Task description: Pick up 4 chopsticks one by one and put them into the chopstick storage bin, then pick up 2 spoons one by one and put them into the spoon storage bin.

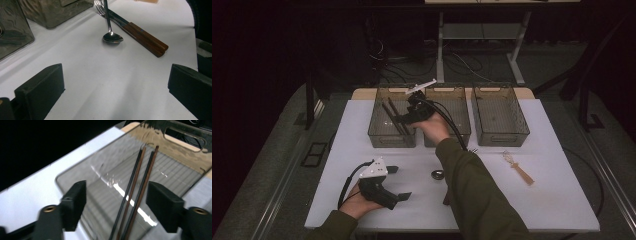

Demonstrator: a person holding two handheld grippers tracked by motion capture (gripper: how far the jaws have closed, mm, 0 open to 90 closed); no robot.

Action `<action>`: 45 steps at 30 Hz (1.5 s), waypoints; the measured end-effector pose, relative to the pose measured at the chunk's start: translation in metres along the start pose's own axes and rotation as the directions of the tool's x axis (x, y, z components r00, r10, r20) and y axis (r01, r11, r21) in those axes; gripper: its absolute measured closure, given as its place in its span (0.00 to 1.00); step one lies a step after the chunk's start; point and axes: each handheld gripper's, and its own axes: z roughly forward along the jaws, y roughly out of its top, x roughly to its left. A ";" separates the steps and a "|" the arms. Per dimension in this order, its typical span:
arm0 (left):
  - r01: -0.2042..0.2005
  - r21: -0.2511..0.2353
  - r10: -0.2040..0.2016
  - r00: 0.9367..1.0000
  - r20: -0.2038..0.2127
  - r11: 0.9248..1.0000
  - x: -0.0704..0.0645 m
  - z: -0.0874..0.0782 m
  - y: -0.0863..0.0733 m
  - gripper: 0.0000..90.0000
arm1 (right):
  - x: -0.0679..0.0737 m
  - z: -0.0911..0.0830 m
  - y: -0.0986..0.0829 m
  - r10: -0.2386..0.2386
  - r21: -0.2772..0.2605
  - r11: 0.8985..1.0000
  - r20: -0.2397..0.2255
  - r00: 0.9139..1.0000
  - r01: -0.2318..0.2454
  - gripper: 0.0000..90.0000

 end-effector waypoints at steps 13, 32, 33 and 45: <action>0.009 0.006 -0.009 1.000 0.000 1.000 -0.001 0.001 0.000 0.00 | -0.004 -0.052 -0.037 -0.052 -0.016 0.999 -0.023 0.998 0.052 0.21; 0.017 0.005 -0.017 1.000 -0.009 1.000 -0.002 0.002 -0.002 0.00 | -0.008 -0.097 -0.087 -0.060 -0.084 0.995 -0.020 0.998 0.058 0.20; 0.015 0.008 -0.015 1.000 -0.009 1.000 -0.002 0.002 -0.002 0.00 | -0.008 -0.099 -0.089 -0.062 -0.089 0.994 -0.019 0.998 0.060 0.20; 0.011 0.013 -0.010 1.000 -0.012 1.000 -0.001 0.001 -0.002 0.00 | -0.013 -0.126 -0.119 -0.051 -0.101 0.994 -0.025 0.998 0.048 0.20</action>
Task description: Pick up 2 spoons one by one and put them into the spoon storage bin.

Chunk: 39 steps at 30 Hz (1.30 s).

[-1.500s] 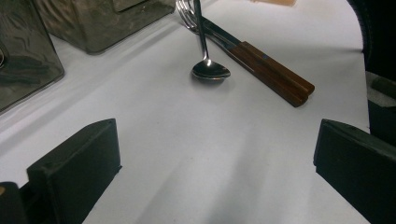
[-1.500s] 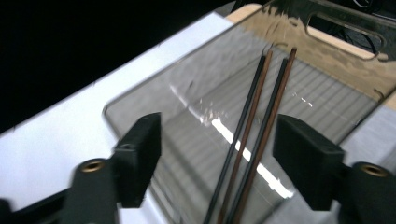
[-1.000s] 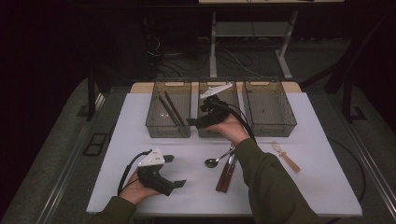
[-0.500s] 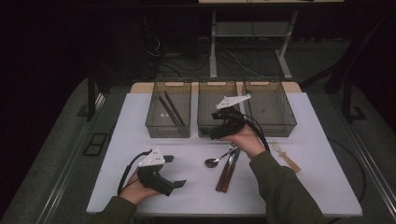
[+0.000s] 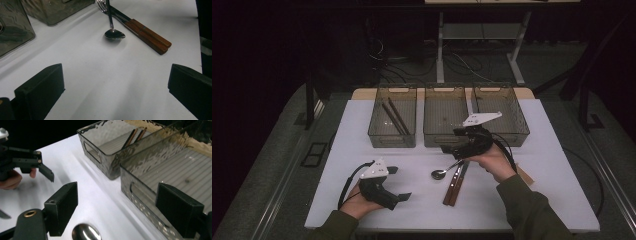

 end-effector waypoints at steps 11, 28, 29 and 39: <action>0.008 -0.004 -0.008 1.000 -0.008 1.000 0.003 -0.001 -0.001 0.00 | -0.005 -0.024 -0.030 0.001 0.020 1.000 0.036 0.999 -0.002 0.20; 0.020 0.010 -0.020 0.999 -0.041 1.000 0.003 -0.002 -0.002 0.00 | -0.022 -0.072 -0.072 0.055 0.019 0.998 0.088 0.995 -0.057 0.20; 0.020 0.011 -0.019 0.999 -0.046 1.000 0.003 -0.002 -0.002 0.00 | -0.024 -0.075 -0.074 0.054 0.020 0.998 0.097 0.994 -0.056 0.20; 0.017 0.018 -0.016 0.998 -0.057 1.000 0.003 -0.003 -0.002 0.00 | -0.040 -0.101 -0.093 0.087 0.032 0.995 0.179 0.980 -0.094 0.19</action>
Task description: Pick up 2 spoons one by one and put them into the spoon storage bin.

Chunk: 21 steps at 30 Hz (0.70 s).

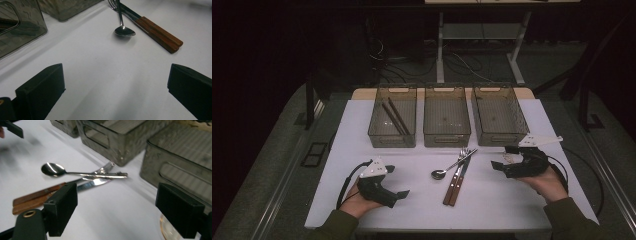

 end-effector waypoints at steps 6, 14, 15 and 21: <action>0.006 0.001 -0.006 1.000 -0.009 1.000 0.000 0.000 0.000 0.00 | -0.010 -0.008 -0.013 0.010 0.026 1.000 0.037 0.999 -0.011 0.19; 0.003 0.007 -0.003 1.000 -0.012 1.000 -0.001 0.000 0.000 0.01 | -0.021 -0.021 -0.032 0.040 0.075 0.996 0.096 0.995 -0.048 0.19; 0.003 0.007 -0.002 1.000 -0.012 1.000 -0.001 0.000 0.000 0.00 | -0.022 -0.022 -0.035 0.035 0.084 0.995 0.104 0.994 -0.044 0.19; 0.004 0.006 -0.004 1.000 -0.012 1.000 -0.001 0.000 -0.001 0.01 | -0.029 -0.028 -0.049 0.051 0.128 0.989 0.158 0.986 -0.071 0.20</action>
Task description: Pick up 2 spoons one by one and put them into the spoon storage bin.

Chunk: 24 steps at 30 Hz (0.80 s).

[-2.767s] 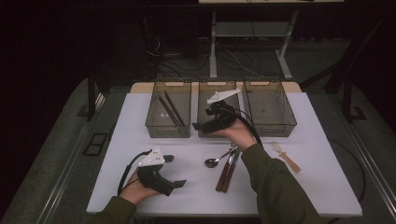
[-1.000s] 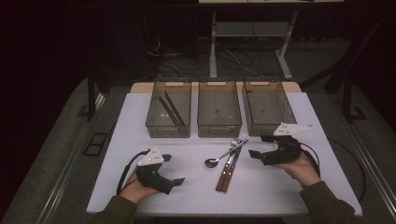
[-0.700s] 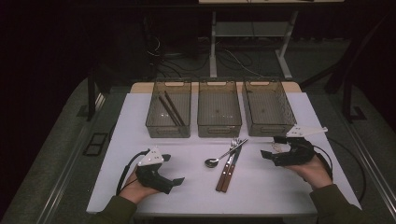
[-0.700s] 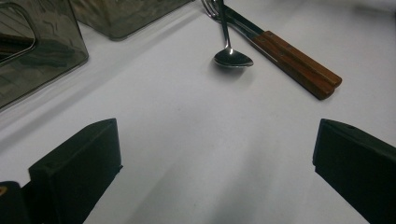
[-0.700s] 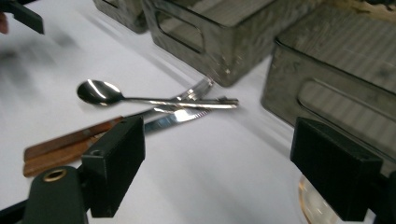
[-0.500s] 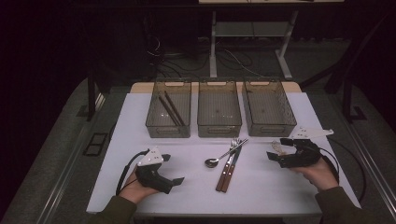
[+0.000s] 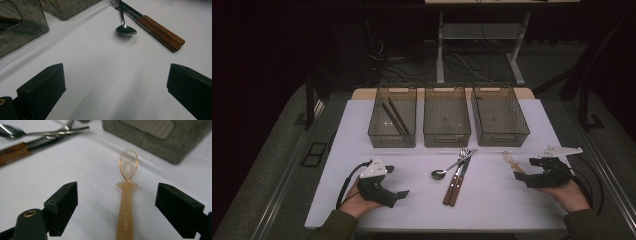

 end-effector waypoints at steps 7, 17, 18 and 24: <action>-0.002 -0.004 0.002 1.000 0.006 1.000 0.000 0.000 0.000 0.01 | -0.009 -0.001 -0.016 0.030 0.038 0.999 0.027 0.999 -0.031 0.35; 0.009 -0.003 -0.009 0.998 -0.063 1.000 -0.001 0.002 0.001 0.07 | -0.008 0.003 -0.020 0.035 0.093 0.995 0.026 0.999 -0.037 0.55; 0.008 -0.003 -0.008 0.998 -0.063 1.000 -0.001 0.002 0.001 0.07 | -0.009 0.003 -0.020 0.035 0.096 0.995 0.024 0.999 -0.037 0.56; 0.016 0.012 -0.016 0.998 -0.062 1.000 -0.001 0.003 0.001 0.07 | -0.007 0.005 -0.021 0.021 0.109 0.994 0.016 1.000 -0.023 0.65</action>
